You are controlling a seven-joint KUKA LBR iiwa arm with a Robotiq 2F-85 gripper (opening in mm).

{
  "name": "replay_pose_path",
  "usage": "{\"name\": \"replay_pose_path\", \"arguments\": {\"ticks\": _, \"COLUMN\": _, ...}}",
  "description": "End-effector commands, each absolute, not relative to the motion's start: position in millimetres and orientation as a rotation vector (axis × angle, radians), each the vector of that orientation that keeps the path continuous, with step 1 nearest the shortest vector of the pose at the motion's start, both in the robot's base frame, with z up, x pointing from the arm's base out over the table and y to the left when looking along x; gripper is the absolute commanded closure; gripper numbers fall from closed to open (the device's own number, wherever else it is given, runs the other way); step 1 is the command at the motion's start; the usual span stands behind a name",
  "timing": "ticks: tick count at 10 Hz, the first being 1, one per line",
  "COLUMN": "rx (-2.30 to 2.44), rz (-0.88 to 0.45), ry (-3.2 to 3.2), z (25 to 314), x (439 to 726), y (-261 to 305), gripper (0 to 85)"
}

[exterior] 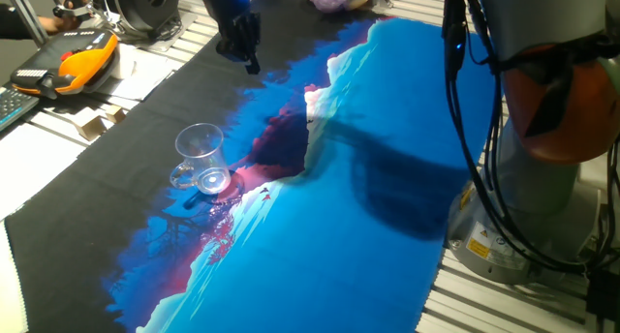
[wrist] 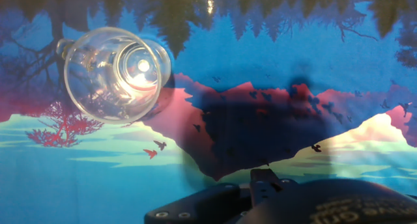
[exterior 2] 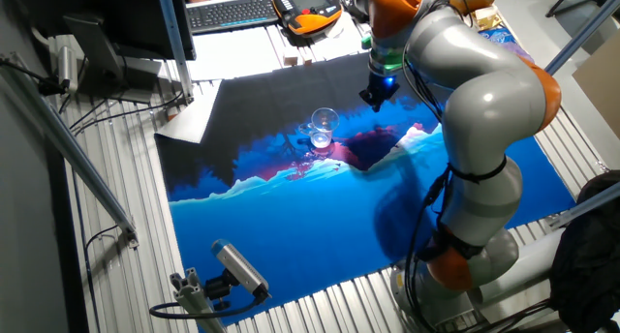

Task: Pick up the cup

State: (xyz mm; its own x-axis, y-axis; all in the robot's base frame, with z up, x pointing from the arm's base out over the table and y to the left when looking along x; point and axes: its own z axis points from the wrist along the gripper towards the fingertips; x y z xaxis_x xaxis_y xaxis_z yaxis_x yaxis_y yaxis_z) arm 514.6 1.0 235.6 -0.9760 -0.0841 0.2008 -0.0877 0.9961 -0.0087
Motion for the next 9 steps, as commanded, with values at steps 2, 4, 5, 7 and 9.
{"name": "replay_pose_path", "arguments": {"ticks": 2, "rx": 0.125, "rz": 0.026, "ry": -2.937, "z": 235.6, "x": 514.6, "y": 0.9, "gripper": 85.0}}
{"name": "replay_pose_path", "arguments": {"ticks": 4, "rx": 0.114, "rz": 0.027, "ry": -2.938, "z": 235.7, "x": 514.6, "y": 0.9, "gripper": 85.0}}
{"name": "replay_pose_path", "arguments": {"ticks": 5, "rx": 0.062, "rz": 0.032, "ry": -2.941, "z": 235.7, "x": 514.6, "y": 0.9, "gripper": 85.0}}
{"name": "replay_pose_path", "arguments": {"ticks": 7, "rx": 0.006, "rz": -0.078, "ry": -3.003, "z": 235.7, "x": 514.6, "y": 0.9, "gripper": 85.0}}
{"name": "replay_pose_path", "arguments": {"ticks": 9, "rx": 0.037, "rz": -0.184, "ry": -2.974, "z": 235.7, "x": 514.6, "y": 0.9, "gripper": 85.0}}
